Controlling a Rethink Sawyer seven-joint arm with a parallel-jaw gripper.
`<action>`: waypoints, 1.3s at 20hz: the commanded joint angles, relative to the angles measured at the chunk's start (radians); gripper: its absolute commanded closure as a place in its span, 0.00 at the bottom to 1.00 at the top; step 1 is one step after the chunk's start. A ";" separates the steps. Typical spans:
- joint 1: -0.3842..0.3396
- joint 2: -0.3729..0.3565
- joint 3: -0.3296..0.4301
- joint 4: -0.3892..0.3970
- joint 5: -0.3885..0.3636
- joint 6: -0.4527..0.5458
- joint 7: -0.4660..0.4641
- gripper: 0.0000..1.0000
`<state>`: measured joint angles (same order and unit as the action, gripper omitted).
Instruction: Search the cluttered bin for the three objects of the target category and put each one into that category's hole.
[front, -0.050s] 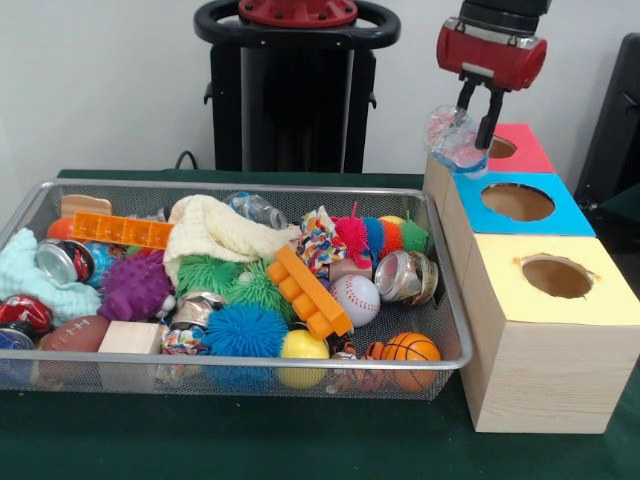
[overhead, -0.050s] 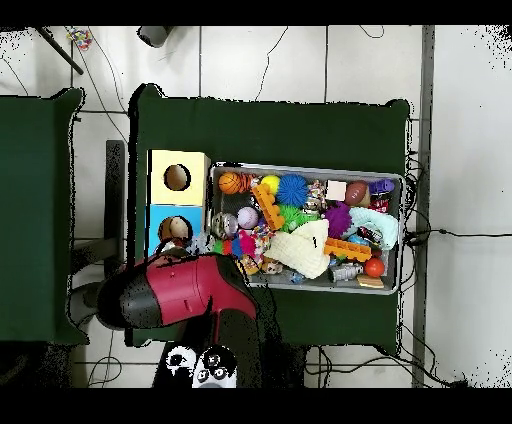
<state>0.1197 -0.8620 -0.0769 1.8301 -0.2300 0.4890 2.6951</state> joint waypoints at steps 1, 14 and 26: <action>0.008 0.041 0.029 -0.047 0.029 0.099 0.048 1.00; 0.008 0.054 0.042 -0.129 0.047 0.200 0.020 1.00; 0.041 0.147 0.027 -0.231 0.031 0.217 0.065 1.00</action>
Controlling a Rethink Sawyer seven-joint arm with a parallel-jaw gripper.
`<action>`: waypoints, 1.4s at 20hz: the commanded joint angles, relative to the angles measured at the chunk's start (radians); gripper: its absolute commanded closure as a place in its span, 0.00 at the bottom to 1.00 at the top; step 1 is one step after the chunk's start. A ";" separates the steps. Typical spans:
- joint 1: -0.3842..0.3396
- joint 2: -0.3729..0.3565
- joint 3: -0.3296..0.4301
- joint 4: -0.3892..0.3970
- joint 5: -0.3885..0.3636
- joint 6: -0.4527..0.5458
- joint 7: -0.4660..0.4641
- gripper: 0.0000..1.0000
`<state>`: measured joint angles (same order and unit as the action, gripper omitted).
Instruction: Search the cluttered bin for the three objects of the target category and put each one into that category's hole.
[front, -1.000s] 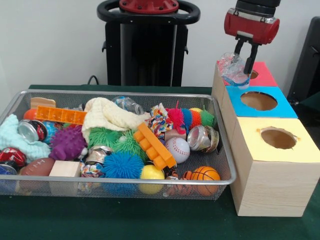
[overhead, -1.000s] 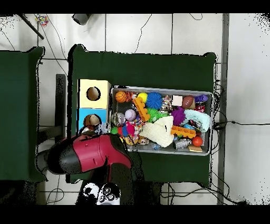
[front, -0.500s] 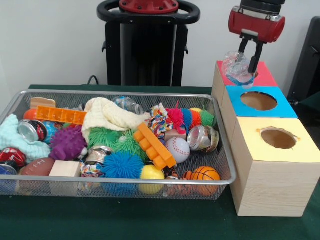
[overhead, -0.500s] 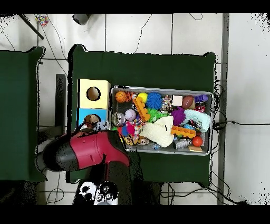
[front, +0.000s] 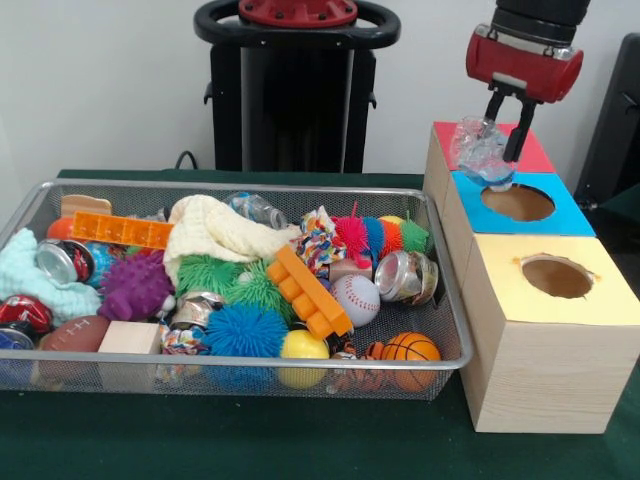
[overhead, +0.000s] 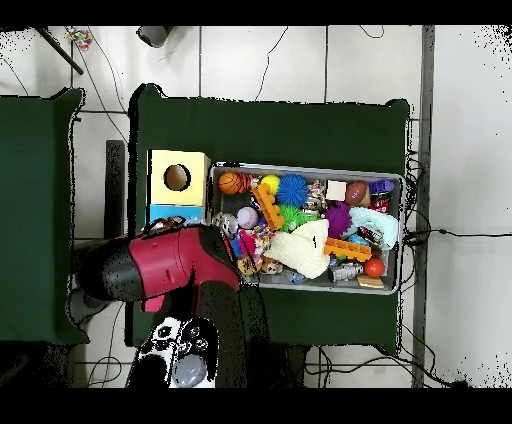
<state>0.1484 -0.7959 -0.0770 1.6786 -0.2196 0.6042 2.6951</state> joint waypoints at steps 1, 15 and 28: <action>0.020 0.089 0.025 -0.086 0.022 0.099 0.074 1.00; 0.072 0.176 0.013 -0.103 0.059 -0.024 0.118 1.00; 0.015 0.190 0.019 -0.009 0.026 -0.187 0.063 1.00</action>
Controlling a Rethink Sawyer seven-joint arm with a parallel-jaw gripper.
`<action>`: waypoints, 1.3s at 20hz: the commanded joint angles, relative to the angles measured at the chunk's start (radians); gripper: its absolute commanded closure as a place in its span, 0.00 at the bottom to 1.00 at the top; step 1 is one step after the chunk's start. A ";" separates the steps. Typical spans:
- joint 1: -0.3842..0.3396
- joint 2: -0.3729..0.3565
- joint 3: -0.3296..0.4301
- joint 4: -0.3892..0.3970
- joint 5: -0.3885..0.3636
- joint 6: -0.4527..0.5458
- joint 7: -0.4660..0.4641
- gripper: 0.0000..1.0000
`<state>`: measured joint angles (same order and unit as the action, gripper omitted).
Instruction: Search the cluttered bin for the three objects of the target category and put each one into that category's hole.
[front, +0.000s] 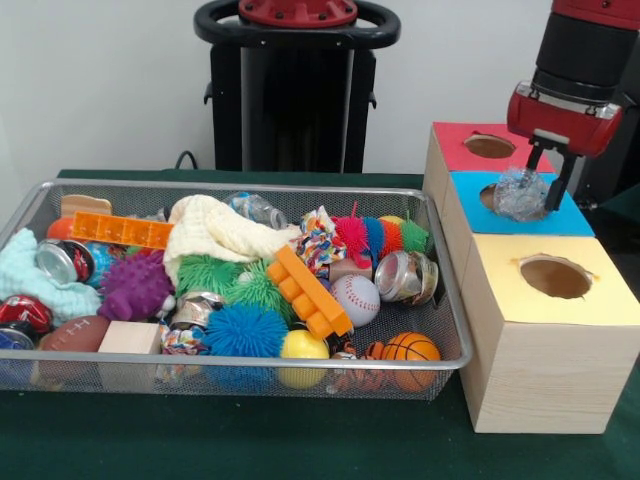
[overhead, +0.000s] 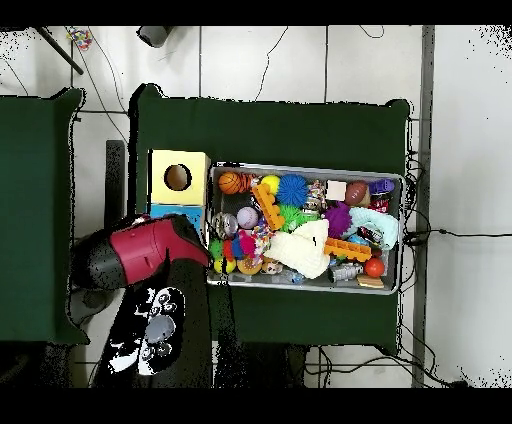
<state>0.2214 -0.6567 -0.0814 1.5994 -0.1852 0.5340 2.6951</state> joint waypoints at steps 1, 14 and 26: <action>-0.059 0.048 0.021 0.072 -0.011 -0.113 0.057 0.00; -0.055 0.045 -0.005 0.081 -0.003 -0.123 0.071 0.00; -0.066 -0.047 0.022 0.113 0.028 -0.017 0.033 0.00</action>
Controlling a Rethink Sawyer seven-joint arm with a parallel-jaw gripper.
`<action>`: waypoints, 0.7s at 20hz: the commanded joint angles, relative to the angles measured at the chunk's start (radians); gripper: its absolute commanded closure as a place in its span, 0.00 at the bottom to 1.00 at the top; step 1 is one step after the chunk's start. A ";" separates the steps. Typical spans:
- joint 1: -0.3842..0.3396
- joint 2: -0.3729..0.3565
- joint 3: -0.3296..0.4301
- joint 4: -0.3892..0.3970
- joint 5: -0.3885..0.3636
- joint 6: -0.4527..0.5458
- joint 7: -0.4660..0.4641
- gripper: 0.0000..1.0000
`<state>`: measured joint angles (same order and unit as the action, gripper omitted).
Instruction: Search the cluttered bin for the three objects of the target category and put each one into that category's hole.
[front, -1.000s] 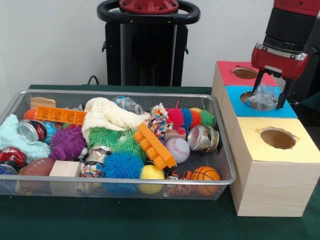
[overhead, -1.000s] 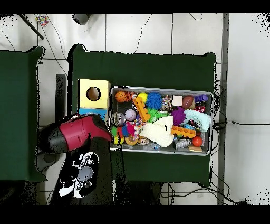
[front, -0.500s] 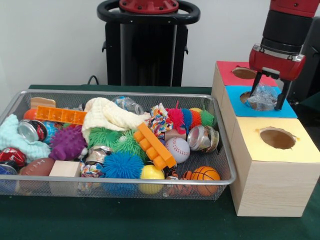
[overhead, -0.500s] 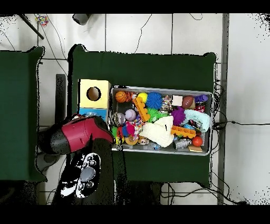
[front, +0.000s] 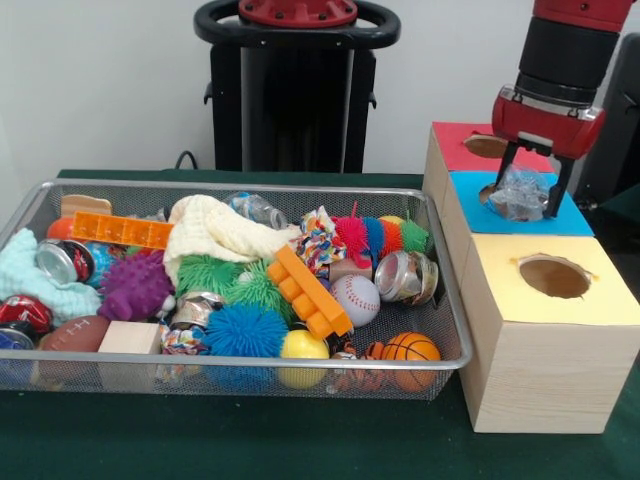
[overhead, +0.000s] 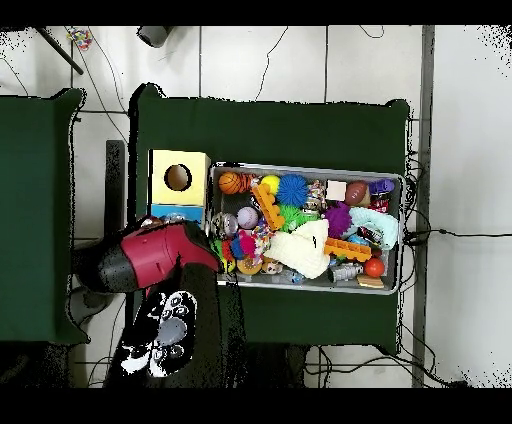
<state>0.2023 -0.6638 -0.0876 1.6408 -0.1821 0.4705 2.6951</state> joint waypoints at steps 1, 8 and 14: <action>-0.050 -0.064 0.031 0.073 0.032 0.073 0.023 0.00; -0.027 -0.083 0.032 0.037 0.049 0.125 0.038 0.00; -0.007 -0.080 0.027 0.010 0.056 0.160 0.055 0.00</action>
<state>0.1961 -0.7516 -0.0884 1.6526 -0.1675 0.4897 2.6951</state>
